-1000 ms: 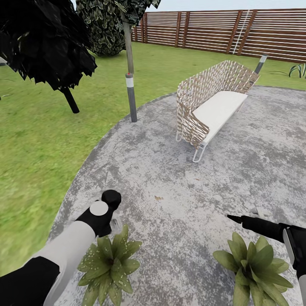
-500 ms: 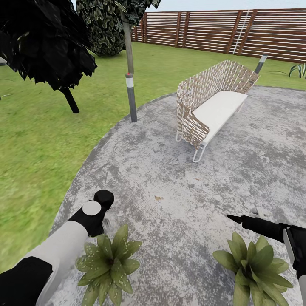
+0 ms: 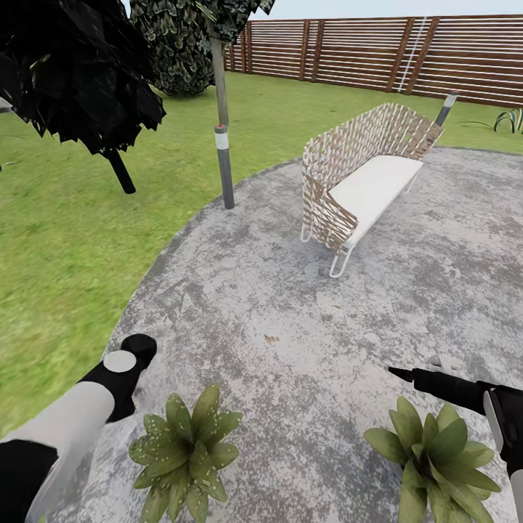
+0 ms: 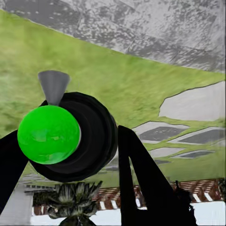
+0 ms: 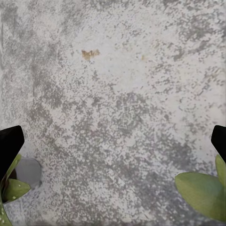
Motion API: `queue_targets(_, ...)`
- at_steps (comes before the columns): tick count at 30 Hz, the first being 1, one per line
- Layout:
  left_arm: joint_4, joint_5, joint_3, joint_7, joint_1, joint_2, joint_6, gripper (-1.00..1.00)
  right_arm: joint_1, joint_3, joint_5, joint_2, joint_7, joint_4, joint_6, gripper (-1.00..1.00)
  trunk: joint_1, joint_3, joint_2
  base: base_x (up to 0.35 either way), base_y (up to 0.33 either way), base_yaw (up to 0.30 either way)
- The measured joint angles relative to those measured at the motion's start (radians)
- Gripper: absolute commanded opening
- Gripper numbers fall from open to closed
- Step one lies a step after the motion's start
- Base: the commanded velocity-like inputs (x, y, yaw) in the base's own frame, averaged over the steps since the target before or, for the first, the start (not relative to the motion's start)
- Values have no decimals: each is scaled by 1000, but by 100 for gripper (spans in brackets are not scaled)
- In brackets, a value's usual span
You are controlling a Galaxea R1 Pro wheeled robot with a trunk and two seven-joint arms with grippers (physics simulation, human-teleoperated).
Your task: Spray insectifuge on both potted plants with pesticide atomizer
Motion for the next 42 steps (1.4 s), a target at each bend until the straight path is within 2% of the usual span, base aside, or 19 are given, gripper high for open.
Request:
queue_targets(2,26,0,70,1,0,43,-1,-100,0,0,0,0,0,0,0,100,0,0,0,0,0,0)
queue_targets(4,33,1,104,1,3,60,-3,-100,0,0,0,0,0,0,0,100,0,0,0,0,0,0)
queue_targets(7,41,2,117,0,7,66,-5,-100,0,0,0,0,0,0,0,100,0,0,0,0,0,0)
queue_targets(9,84,18,127,-1,8,65,-5,-100,0,0,0,0,0,0,0,100,0,0,0,0,0,0)
queue_targets(10,103,36,134,-1,8,64,-5,-100,0,0,0,0,0,0,0,100,0,0,0,0,0,0)
queue_targets(13,143,139,156,-1,9,65,-5,-100,0,0,0,0,0,0,0,100,0,0,0,0,0,0)
queue_targets(16,208,189,162,2,9,66,-5,-100,0,0,0,0,0,0,0,100,0,0,0,0,0,0)
queue_targets(21,234,201,164,3,9,66,-1,-100,0,0,0,0,0,0,0,100,1,0,0,-165,0,0)
queue_targets(34,223,202,164,2,8,60,-3,-100,0,0,-2,5,1,-1,17,100,1,0,0,-325,78,0)
queue_targets(39,151,203,162,0,8,59,-4,-100,0,0,-8,7,3,-2,18,100,0,0,0,-244,170,0)
queue_targets(42,112,203,162,-1,9,49,-5,-100,0,-2,-10,8,4,-12,18,100,0,0,0,-58,45,0)
